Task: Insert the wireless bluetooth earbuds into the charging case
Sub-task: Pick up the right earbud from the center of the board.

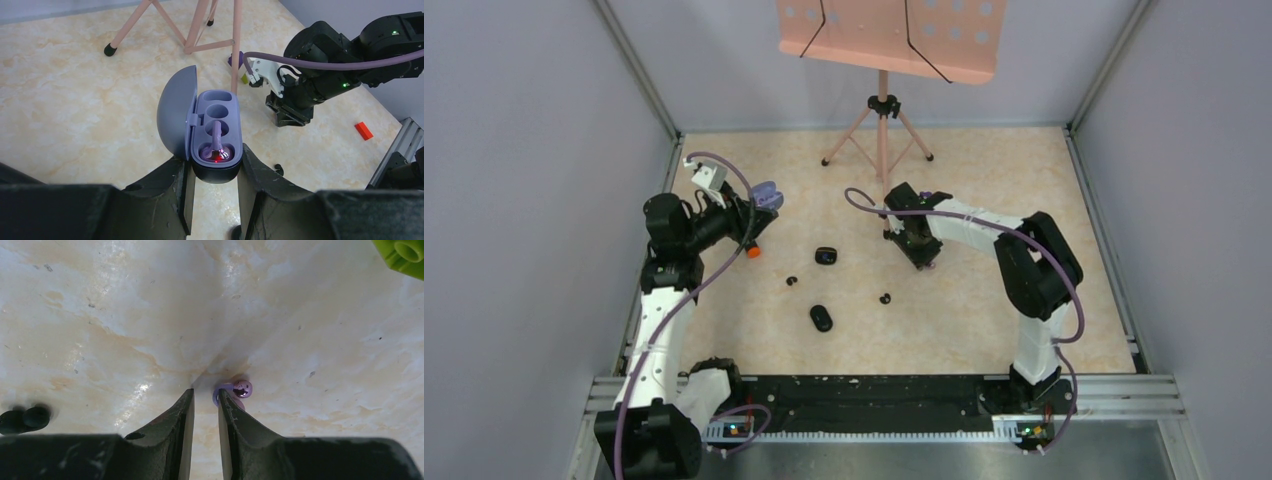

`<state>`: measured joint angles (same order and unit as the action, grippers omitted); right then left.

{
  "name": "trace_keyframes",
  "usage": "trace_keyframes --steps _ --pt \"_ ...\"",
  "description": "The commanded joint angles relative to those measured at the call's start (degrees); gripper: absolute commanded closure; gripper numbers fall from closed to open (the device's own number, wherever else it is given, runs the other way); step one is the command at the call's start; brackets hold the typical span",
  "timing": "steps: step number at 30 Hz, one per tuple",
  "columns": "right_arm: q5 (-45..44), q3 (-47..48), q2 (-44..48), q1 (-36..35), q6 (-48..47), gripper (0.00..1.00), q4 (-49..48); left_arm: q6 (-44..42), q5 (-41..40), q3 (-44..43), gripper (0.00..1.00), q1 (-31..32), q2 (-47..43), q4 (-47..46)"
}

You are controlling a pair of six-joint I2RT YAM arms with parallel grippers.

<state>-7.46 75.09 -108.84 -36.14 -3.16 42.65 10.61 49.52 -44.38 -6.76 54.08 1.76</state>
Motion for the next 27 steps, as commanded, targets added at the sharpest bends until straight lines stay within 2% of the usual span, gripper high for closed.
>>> trace_keyframes --steps 1,5,10,17,19,21,24,27 --pt "-0.4 0.7 -0.9 -0.6 2.0 0.76 -0.5 0.3 -0.7 0.3 1.0 -0.4 -1.9 -2.4" --pt "-0.4 0.1 -2.1 -0.5 2.7 0.77 -0.2 0.1 -0.8 0.3 1.0 -0.5 -1.8 -2.1" --pt "-1.0 -2.0 -3.3 0.0 4.7 0.86 -0.3 -0.2 -0.8 0.2 1.0 -0.6 -1.7 -2.0" --pt "-1.8 -8.7 -0.1 3.8 2.7 0.89 -0.6 -0.9 -0.2 0.0 1.0 -0.7 -1.5 0.0" --pt "0.3 -10.5 0.6 4.8 -0.4 0.91 -1.1 -1.1 0.2 0.1 1.0 -0.7 -1.4 -0.4" --pt "3.0 -11.5 1.1 6.0 -4.4 1.0 -1.4 -1.2 0.6 0.3 1.0 -0.7 -1.1 -0.7" --pt "9.8 -10.3 4.0 7.1 -9.2 1.0 -0.6 -2.1 3.4 1.0 1.0 -0.7 -0.8 -2.1" --pt "21.6 -7.3 12.2 8.0 -13.1 1.0 1.9 -3.8 7.4 0.7 1.0 -0.6 0.1 -3.1"
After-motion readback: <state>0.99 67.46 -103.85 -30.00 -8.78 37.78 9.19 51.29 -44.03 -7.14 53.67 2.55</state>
